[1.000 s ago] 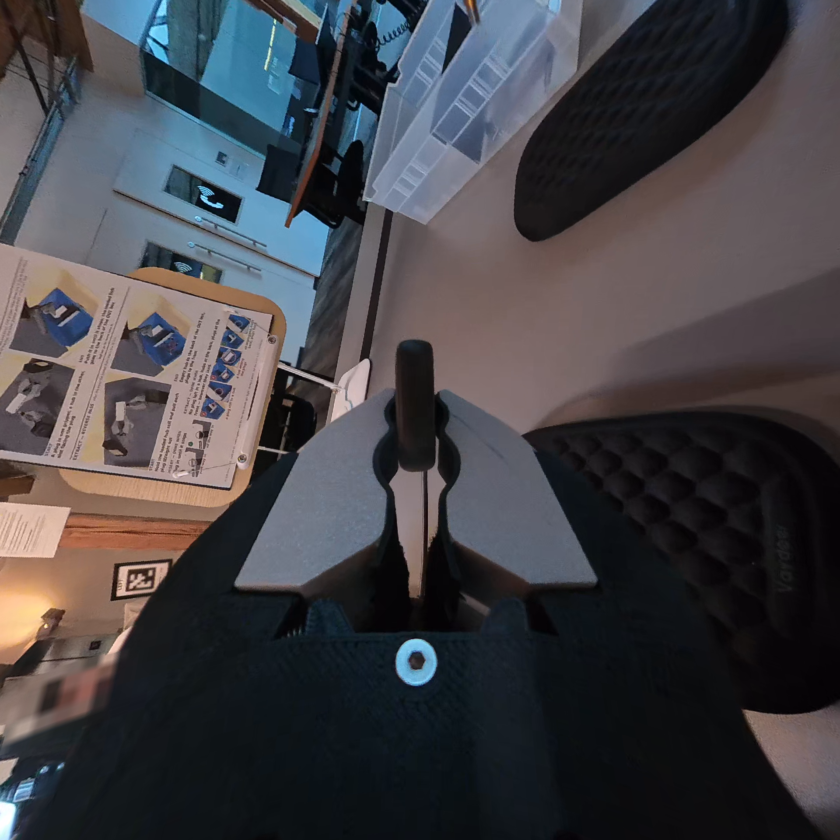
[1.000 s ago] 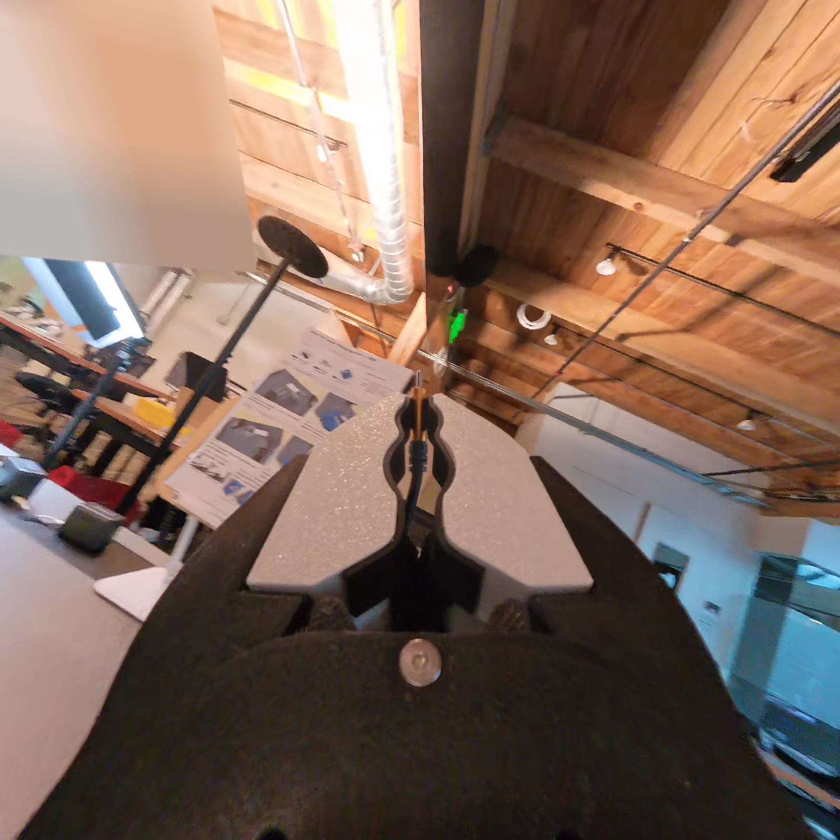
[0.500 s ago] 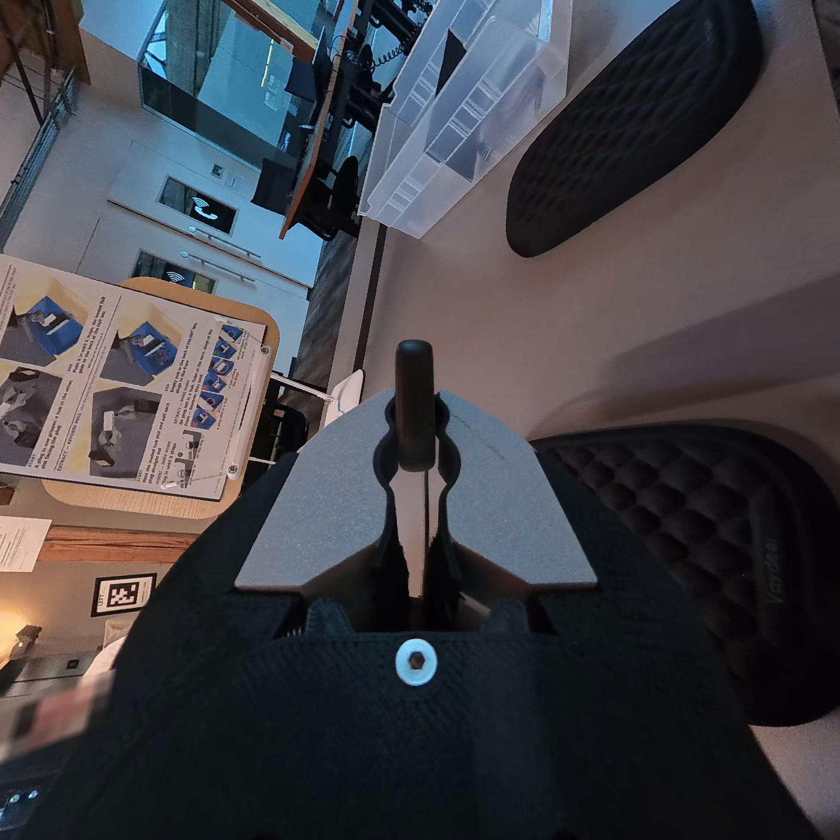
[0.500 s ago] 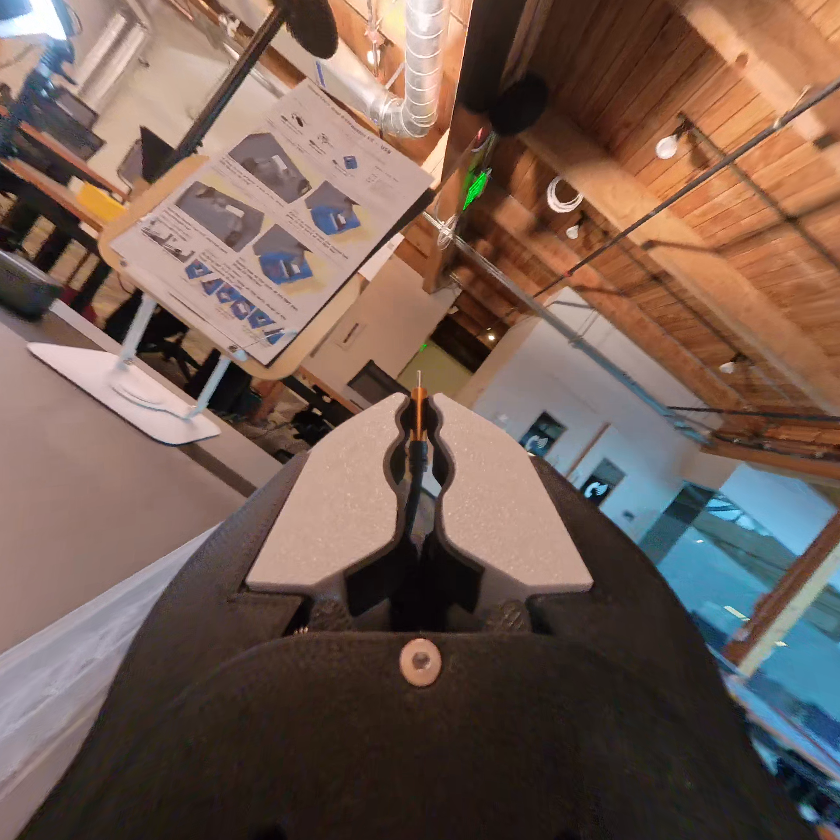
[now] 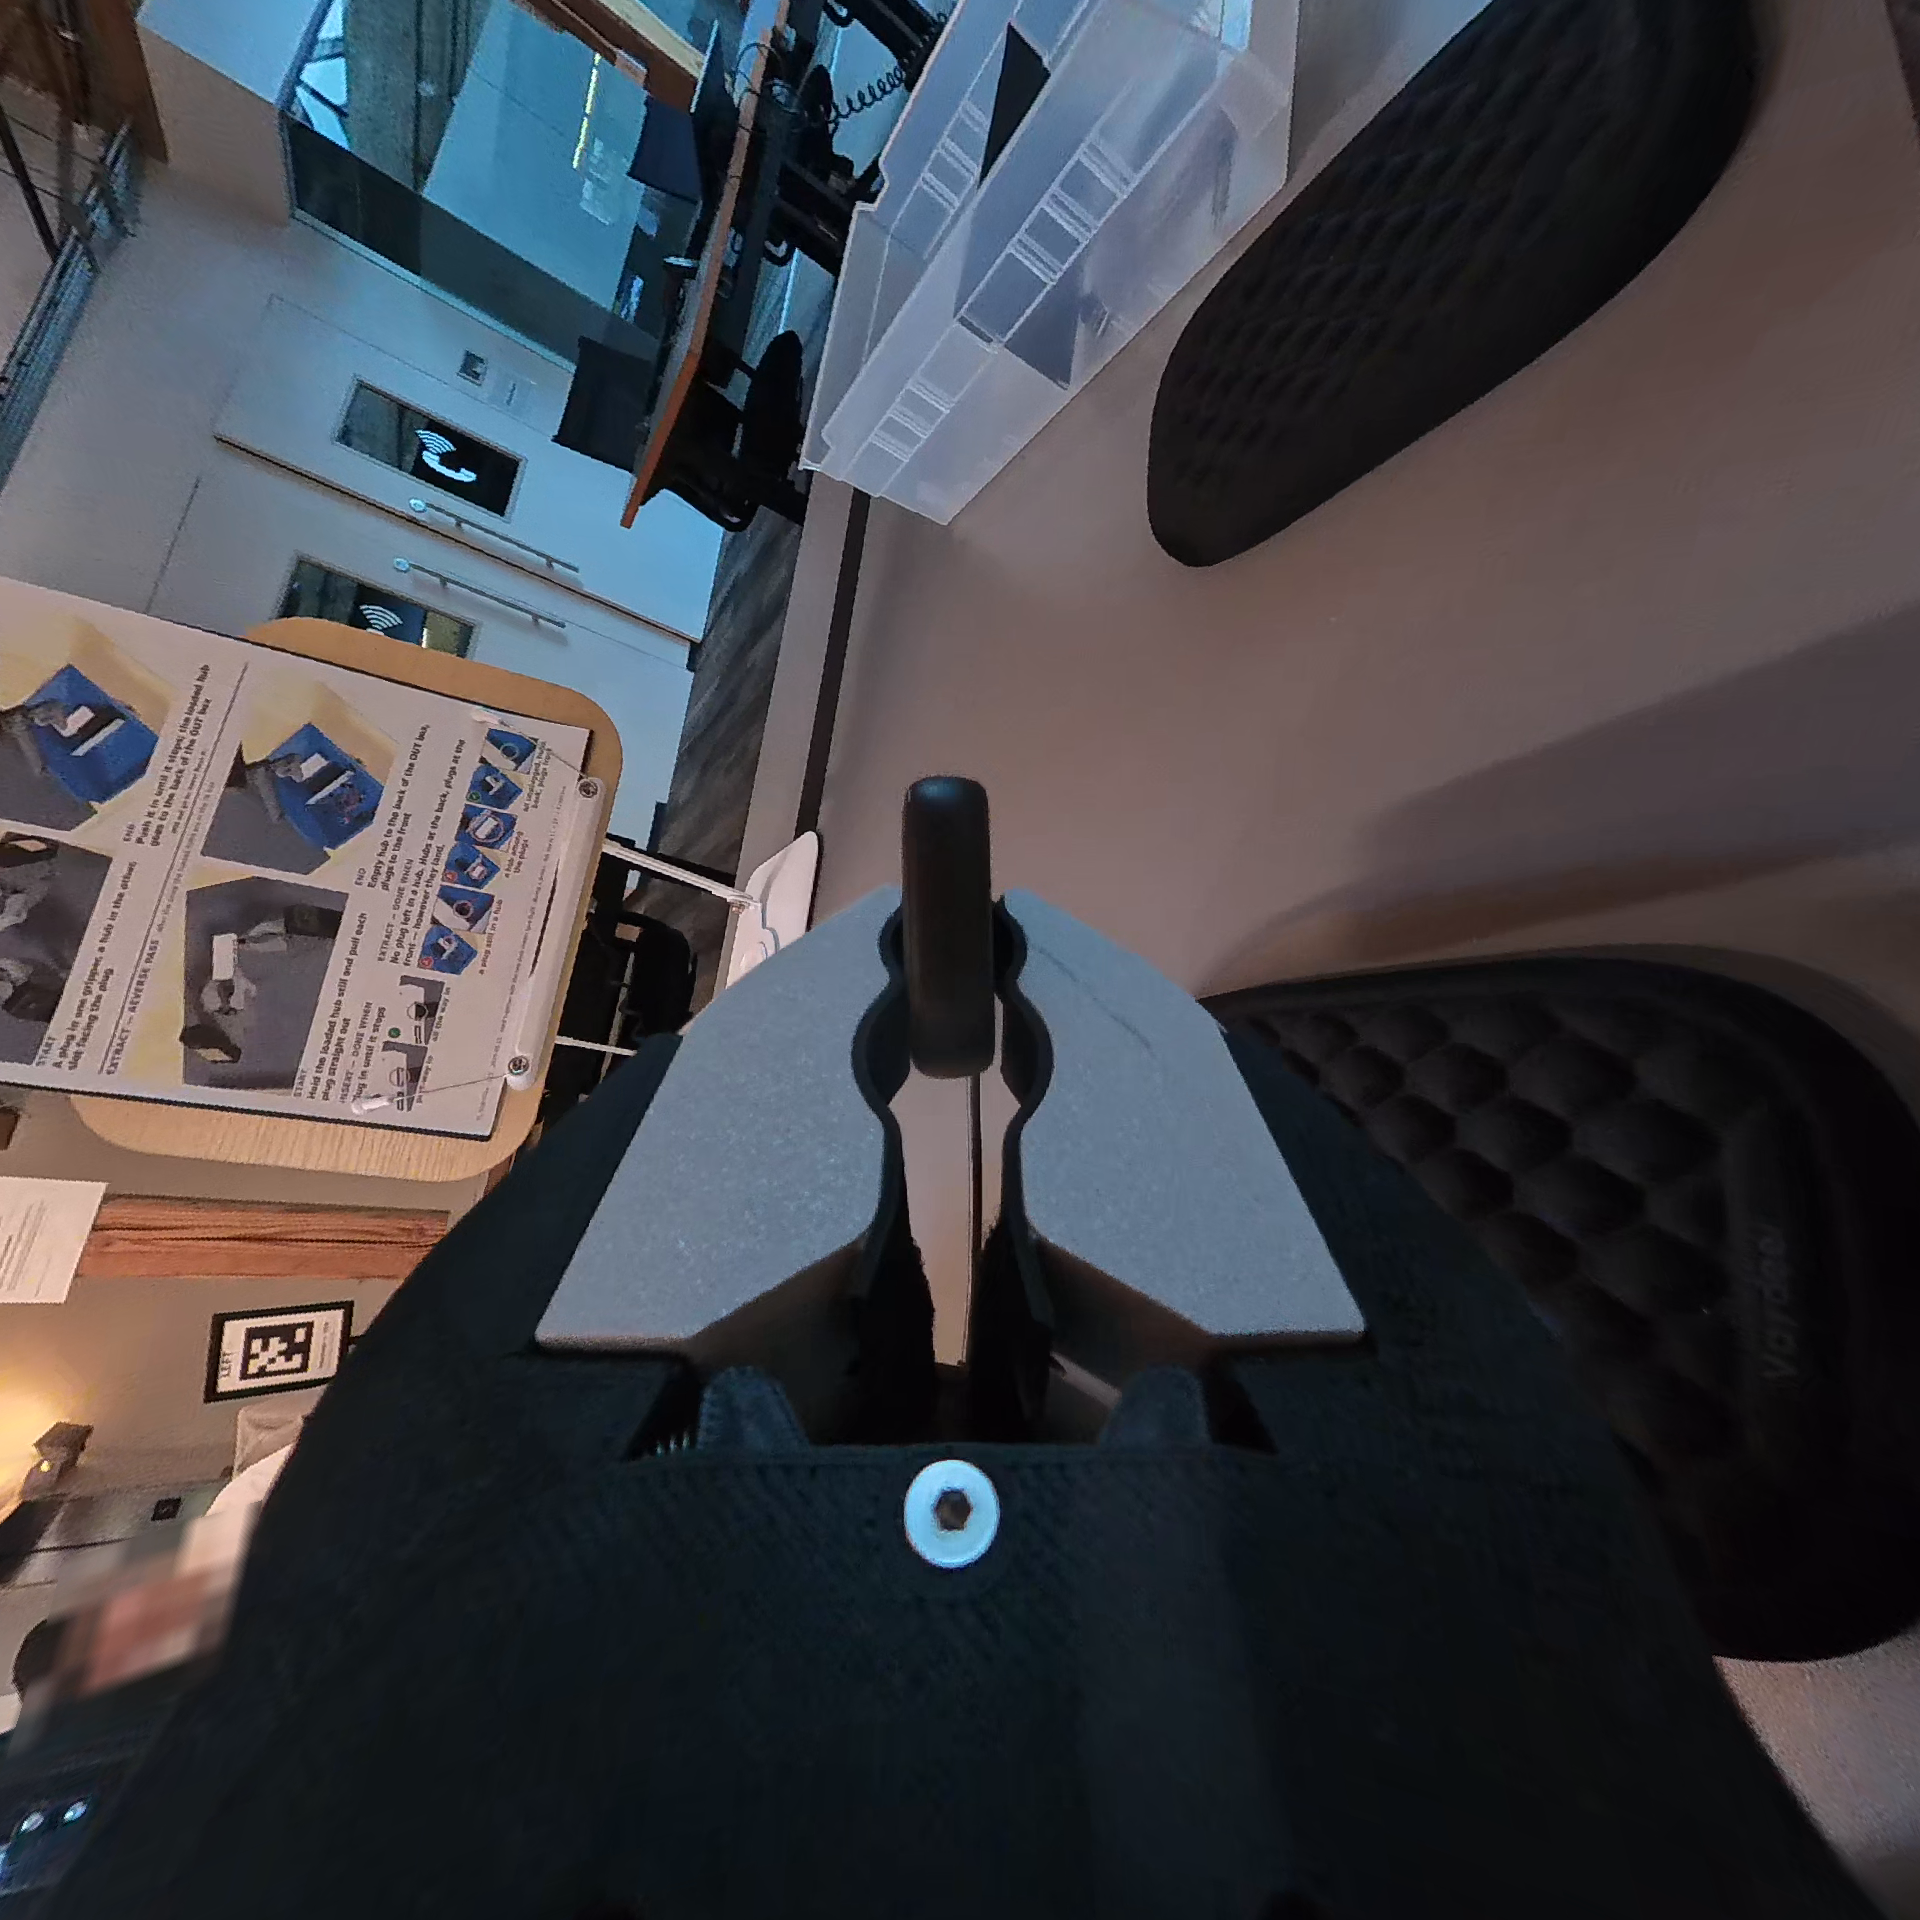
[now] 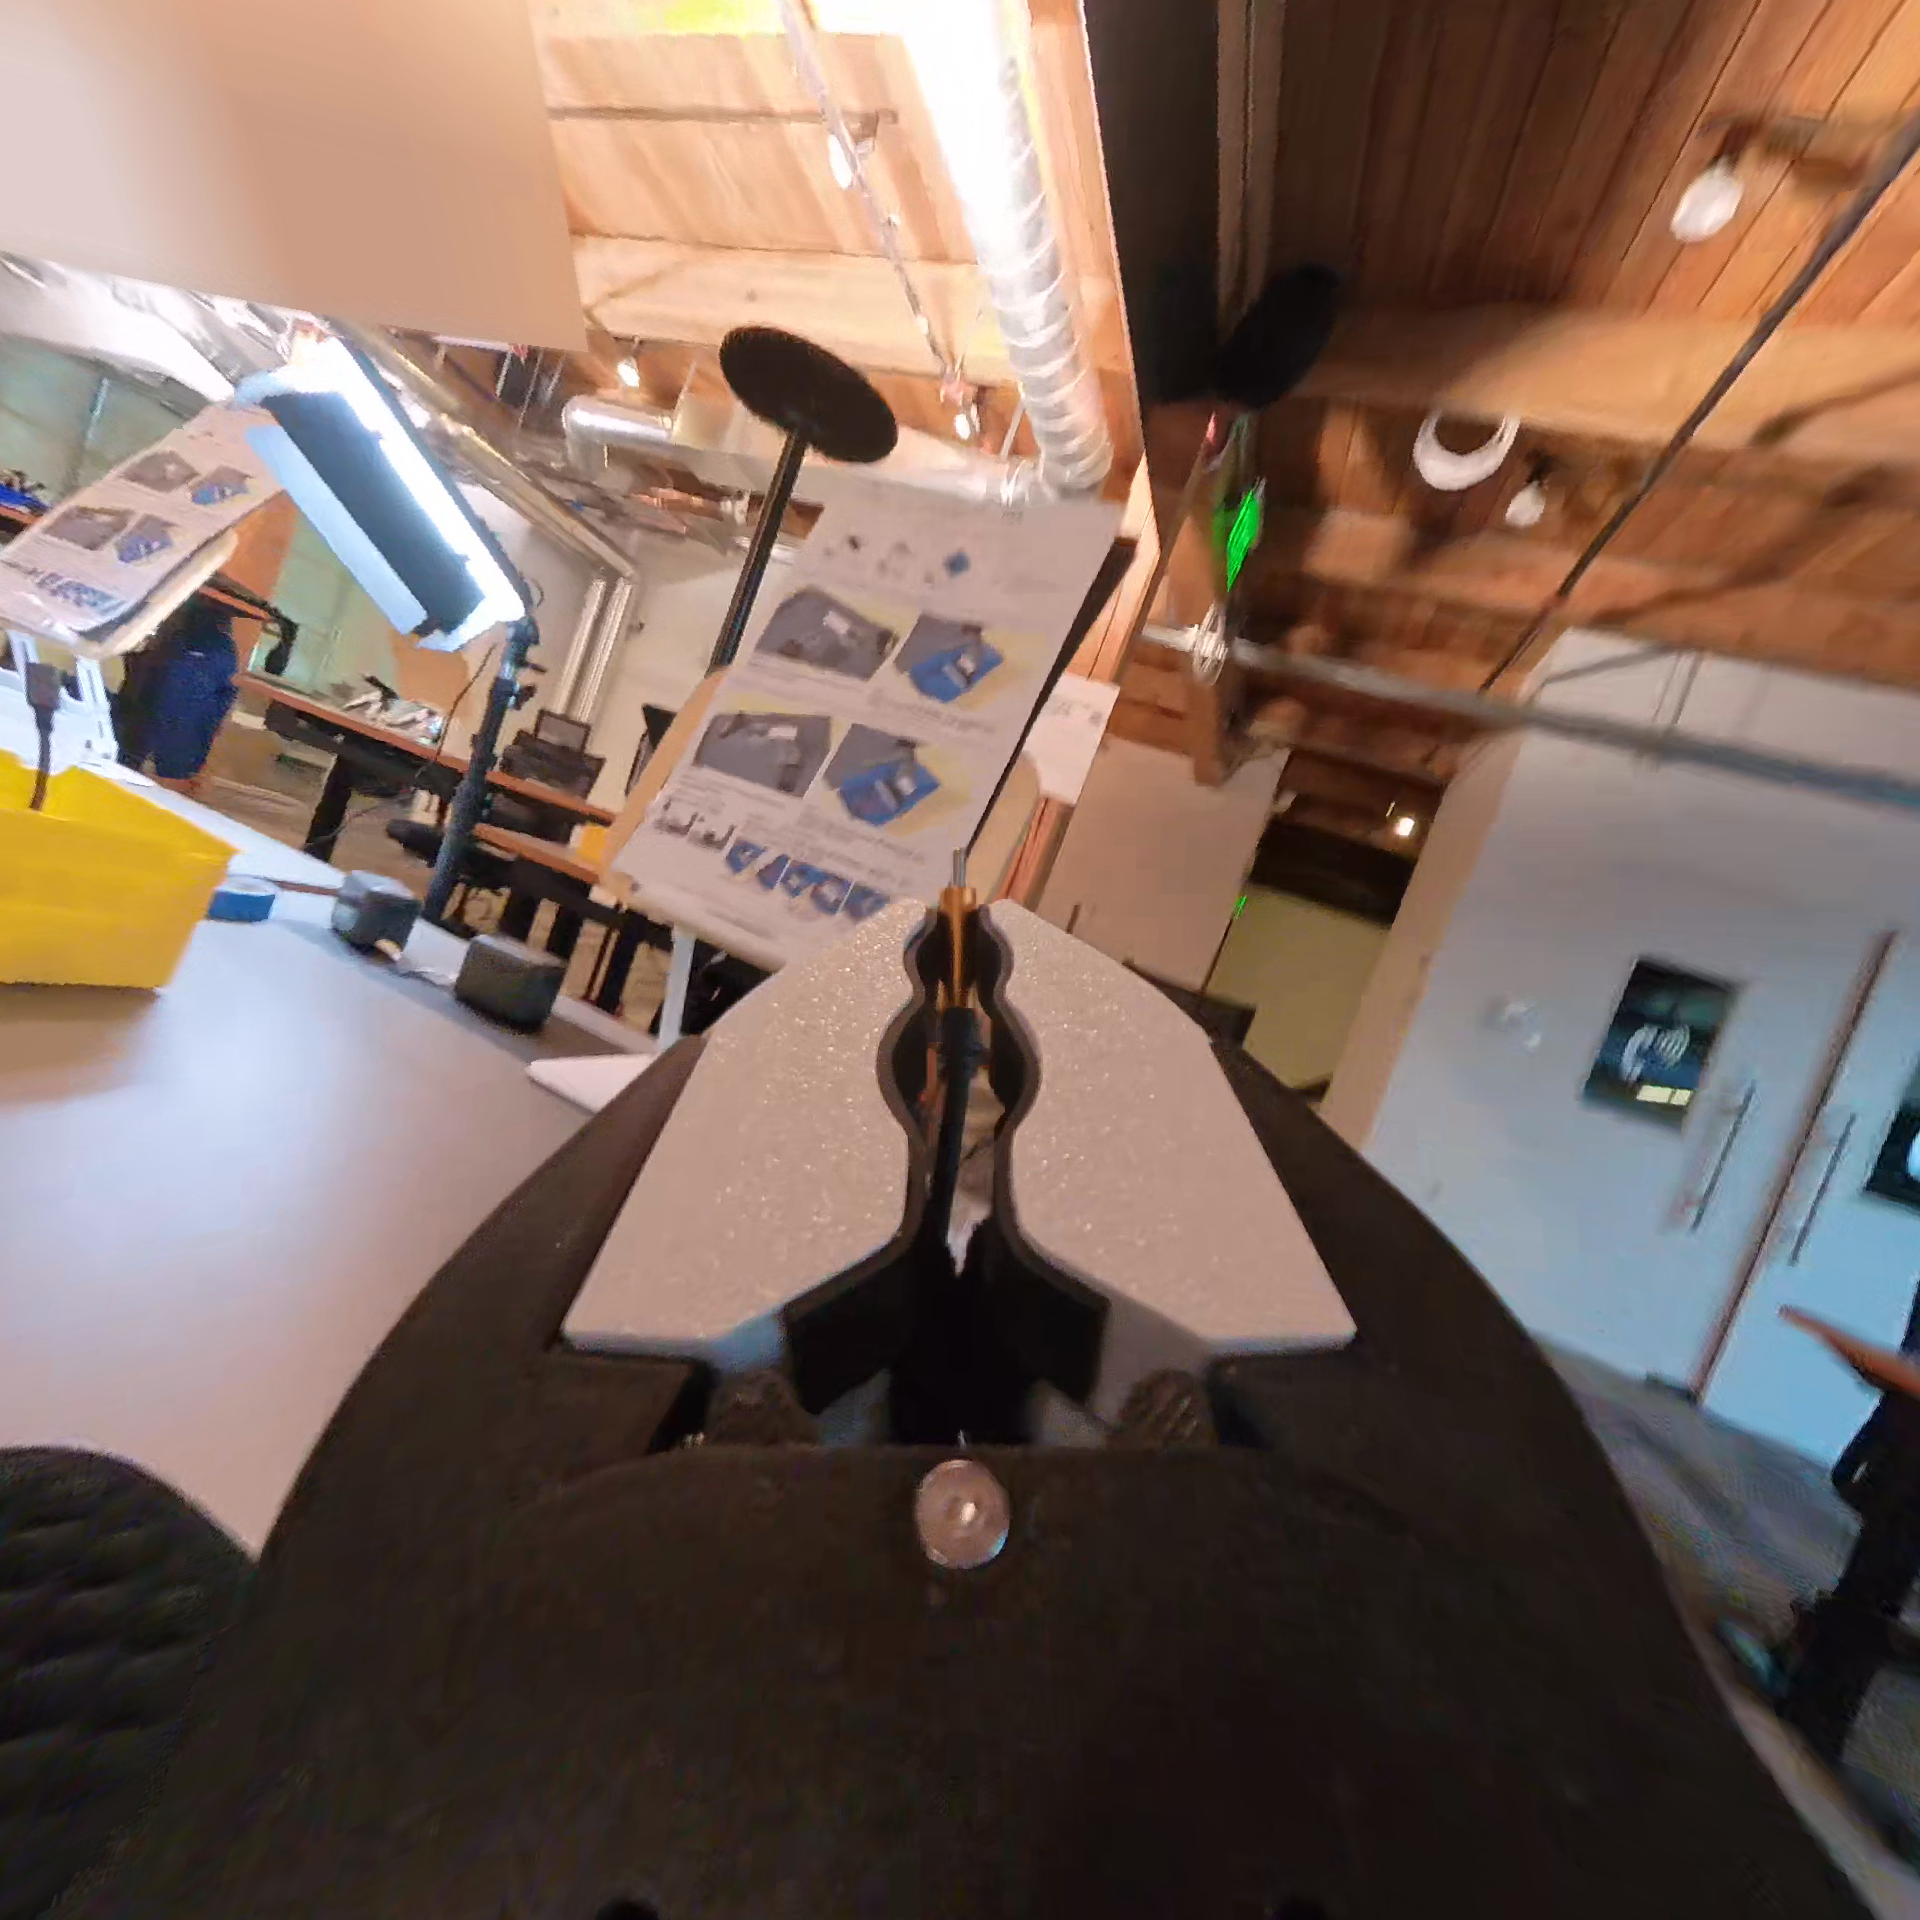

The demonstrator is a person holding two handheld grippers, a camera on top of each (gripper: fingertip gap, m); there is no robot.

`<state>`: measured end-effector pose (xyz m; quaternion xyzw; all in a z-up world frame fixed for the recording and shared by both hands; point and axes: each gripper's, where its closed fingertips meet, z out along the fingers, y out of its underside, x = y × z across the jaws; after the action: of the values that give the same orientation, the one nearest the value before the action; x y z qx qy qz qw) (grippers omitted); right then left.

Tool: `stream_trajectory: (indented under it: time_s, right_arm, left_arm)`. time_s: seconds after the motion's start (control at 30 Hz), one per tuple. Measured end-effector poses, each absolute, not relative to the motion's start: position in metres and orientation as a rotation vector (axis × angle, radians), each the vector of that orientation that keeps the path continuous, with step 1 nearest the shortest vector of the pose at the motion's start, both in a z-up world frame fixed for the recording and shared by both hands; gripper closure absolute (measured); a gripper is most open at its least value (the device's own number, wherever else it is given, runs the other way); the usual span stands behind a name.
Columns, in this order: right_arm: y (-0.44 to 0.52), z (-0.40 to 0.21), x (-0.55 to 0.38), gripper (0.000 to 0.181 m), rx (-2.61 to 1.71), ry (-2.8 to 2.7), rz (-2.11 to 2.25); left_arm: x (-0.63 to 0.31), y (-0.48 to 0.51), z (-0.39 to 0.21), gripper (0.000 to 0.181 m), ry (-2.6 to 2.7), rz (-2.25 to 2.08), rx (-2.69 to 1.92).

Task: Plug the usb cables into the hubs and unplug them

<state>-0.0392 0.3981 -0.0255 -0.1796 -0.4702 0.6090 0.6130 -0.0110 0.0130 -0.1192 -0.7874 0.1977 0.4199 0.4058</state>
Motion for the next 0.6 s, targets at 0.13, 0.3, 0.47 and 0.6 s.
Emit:
stream_trajectory:
  time_s: [0.13,0.3,0.47,0.6]
  right_arm:
    - [0.399,-0.059,-0.067,0.176,-0.601,-1.186,1.37]
    - [0.413,-0.11,-0.087,0.175,-0.963,-1.431,1.231]
    - [0.393,-0.124,-0.088,0.173,-1.041,-1.553,1.353]
    - [0.387,-0.12,-0.09,0.162,-0.988,-1.555,1.391]
  left_arm:
    - [-0.012,0.009,-0.117,0.168,0.492,1.078,-1.994]
    - [-0.013,0.008,-0.117,0.168,0.486,1.078,-1.997]
    - [-0.014,0.011,-0.122,0.168,0.496,1.068,-2.011]
    - [-0.014,0.009,-0.122,0.168,0.497,1.079,-2.017]
